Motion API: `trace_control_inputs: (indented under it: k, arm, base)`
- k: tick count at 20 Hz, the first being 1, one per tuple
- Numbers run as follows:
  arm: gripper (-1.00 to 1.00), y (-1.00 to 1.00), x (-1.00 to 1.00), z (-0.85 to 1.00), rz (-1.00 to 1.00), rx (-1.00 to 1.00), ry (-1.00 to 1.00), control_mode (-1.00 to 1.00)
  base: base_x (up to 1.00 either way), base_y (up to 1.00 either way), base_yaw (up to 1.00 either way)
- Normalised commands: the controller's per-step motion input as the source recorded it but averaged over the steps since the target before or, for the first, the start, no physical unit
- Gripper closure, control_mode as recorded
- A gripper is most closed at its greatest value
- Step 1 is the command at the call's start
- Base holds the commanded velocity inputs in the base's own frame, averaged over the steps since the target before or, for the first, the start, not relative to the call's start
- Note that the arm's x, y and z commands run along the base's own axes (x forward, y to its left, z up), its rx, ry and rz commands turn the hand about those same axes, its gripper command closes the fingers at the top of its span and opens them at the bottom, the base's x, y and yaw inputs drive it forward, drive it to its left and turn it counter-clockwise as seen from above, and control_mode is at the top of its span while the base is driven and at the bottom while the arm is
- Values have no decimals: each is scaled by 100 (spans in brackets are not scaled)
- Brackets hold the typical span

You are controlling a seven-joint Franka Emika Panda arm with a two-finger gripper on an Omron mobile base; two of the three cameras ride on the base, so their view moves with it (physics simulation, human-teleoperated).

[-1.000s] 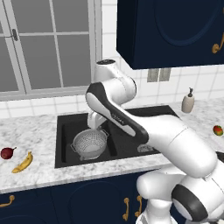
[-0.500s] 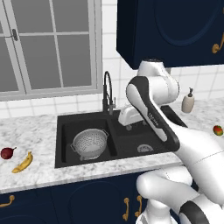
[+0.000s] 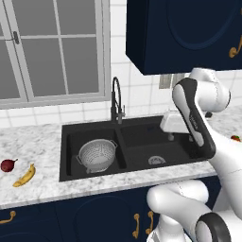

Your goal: Put the colander in the sink, put the pear, mango, banana in the colander, and turn on the sink faucet and pour water over the colander.

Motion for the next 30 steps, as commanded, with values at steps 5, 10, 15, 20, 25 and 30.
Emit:
trace_control_inputs:
  k: [5, 10, 15, 20, 25, 30]
  arm:
    - [-100, -100, 0, -1, -40, -1, 12, -100]
    - [-100, -100, 0, -14, -43, -1, -8, -100]
    - [-100, -97, 0, -38, -42, -10, -22, -100]
    - [-100, -89, 16, -49, -35, -20, -9, -100]
    - [-100, -97, 42, -24, -21, -21, 7, -100]
    - [-100, -99, 34, -7, -3, -3, 15, -100]
  base:
    - [0, 0, 0]
    - [0, 0, 0]
    - [0, 0, 0]
    - [0, 0, 0]
    - [0, 0, 0]
    - [0, 0, 0]
